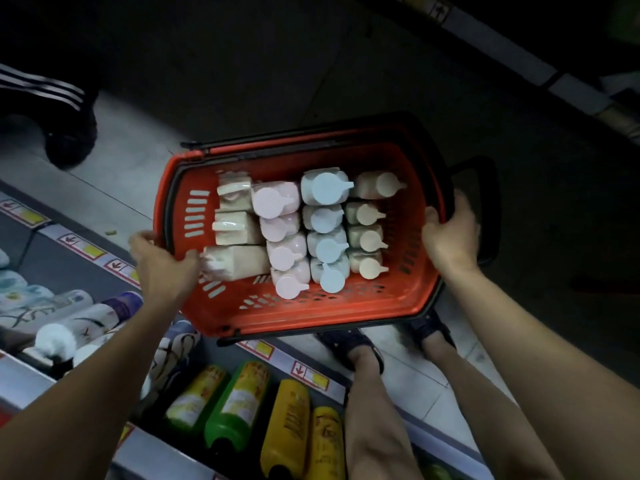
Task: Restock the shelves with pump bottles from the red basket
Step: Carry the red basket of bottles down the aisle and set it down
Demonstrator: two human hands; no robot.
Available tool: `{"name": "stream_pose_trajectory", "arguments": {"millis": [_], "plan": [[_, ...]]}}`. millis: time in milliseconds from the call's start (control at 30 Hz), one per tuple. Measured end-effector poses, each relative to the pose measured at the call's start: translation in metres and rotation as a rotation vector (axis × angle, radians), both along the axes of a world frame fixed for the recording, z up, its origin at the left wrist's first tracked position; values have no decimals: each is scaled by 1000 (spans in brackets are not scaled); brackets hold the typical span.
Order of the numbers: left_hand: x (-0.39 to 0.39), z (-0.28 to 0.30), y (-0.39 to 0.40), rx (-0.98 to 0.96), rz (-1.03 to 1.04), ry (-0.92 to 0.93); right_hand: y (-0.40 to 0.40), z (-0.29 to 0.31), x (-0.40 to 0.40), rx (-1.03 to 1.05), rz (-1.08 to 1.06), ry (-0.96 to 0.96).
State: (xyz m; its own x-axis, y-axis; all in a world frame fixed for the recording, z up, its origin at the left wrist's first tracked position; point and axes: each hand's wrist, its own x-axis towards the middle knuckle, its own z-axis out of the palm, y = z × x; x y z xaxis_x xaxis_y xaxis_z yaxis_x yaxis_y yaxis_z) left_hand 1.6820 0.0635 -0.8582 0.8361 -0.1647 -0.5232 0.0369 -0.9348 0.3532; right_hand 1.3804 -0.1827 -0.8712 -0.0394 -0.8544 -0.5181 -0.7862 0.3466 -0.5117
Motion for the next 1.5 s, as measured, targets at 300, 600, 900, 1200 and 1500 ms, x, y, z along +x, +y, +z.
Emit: {"name": "stream_pose_trajectory", "arguments": {"millis": [300, 600, 900, 1200, 1500], "plan": [[19, 3, -10, 92, 265, 215, -27, -2, 3, 239, -129, -68], [-26, 14, -31, 110, 307, 314, -42, 24, -59, 261, -97, 64], [-90, 60, -124, 143, 23, 363, -51, 107, -184, 264, -376, 101], [-164, 120, -258, 84, -296, 423, -43, 206, -292, 155, -760, 147], [-254, 199, -381, 109, -753, 521, 23, 270, -353, 88, -1235, 55]]}}
